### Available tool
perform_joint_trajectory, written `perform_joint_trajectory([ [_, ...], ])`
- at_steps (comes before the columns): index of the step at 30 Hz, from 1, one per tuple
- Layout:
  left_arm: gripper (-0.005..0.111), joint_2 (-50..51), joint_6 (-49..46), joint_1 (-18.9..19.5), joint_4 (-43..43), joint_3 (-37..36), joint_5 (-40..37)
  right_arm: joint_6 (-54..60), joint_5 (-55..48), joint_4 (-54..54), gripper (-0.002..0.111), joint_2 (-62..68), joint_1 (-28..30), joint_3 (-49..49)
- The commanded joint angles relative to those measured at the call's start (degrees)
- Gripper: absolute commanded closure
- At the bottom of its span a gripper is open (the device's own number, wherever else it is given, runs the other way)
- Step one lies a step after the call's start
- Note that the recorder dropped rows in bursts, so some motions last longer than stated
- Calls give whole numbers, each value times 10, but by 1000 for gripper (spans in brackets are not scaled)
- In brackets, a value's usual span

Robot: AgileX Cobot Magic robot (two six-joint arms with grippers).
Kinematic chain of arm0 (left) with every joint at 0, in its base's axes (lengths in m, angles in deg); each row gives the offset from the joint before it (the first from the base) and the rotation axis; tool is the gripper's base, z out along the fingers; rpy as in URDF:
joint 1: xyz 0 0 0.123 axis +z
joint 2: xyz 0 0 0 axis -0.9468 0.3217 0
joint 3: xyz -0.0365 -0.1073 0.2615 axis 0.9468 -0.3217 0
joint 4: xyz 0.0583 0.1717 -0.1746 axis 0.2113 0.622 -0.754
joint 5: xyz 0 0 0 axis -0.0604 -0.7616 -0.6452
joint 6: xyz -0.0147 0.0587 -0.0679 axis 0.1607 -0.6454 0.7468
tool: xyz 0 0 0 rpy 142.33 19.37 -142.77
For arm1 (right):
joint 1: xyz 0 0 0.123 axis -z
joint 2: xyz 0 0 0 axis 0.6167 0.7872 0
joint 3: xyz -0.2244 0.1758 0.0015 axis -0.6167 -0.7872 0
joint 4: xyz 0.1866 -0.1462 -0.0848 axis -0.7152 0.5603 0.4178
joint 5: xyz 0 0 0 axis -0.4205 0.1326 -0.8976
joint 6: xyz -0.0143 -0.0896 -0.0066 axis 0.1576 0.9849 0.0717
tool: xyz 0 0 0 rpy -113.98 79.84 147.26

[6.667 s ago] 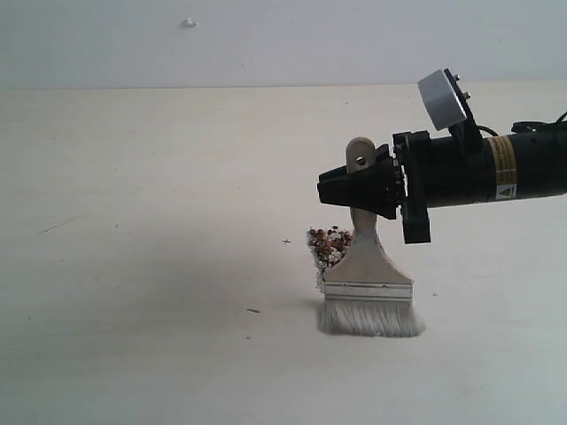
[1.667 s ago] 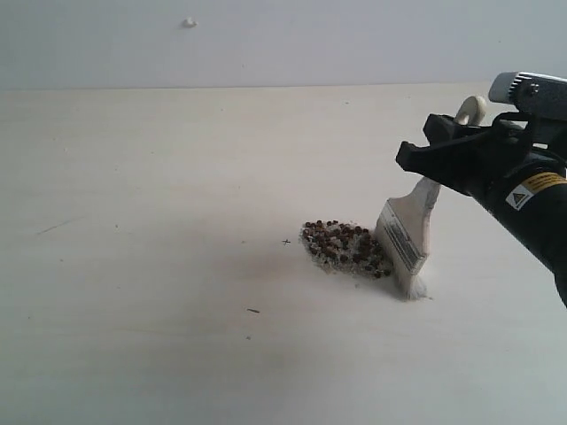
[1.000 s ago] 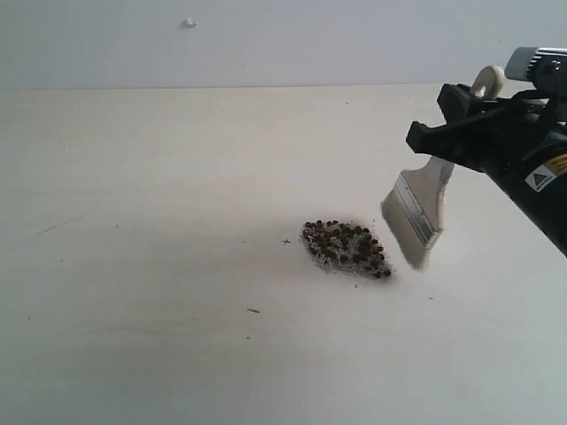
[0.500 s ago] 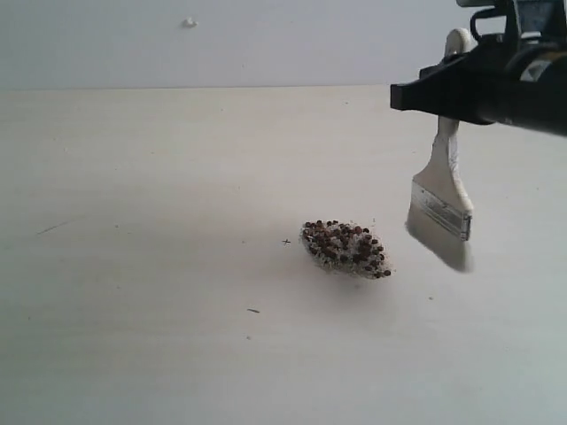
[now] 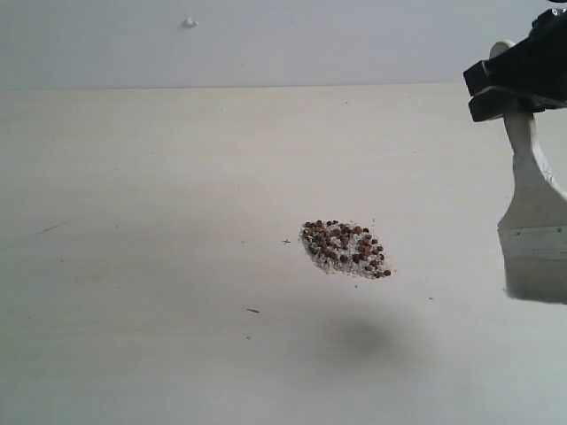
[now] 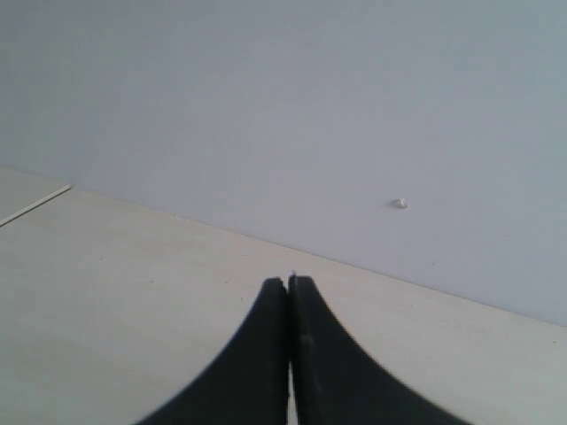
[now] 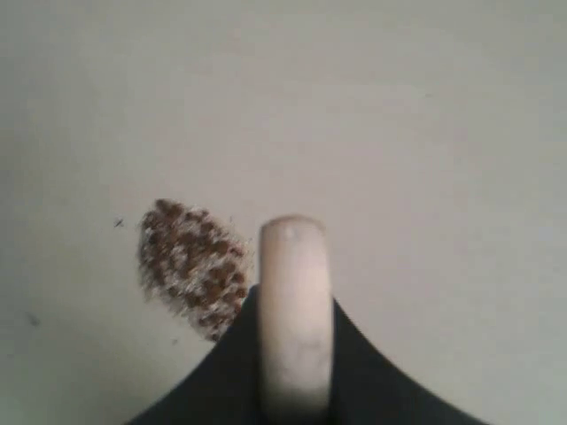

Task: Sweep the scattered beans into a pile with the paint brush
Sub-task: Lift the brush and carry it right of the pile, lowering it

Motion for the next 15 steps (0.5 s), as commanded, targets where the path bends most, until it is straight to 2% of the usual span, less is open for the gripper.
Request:
perform_joint_trajectory([
  [1, 107, -4, 2, 2, 2, -2, 0, 122, -71, -149, 108, 32, 42, 4],
  [8, 107, -4, 2, 2, 2, -2, 0, 138, -42, -186, 108, 94, 56, 4],
  [15, 107, -4, 2, 2, 2, -2, 0, 219, -117, -266, 108, 201, 56, 4],
])
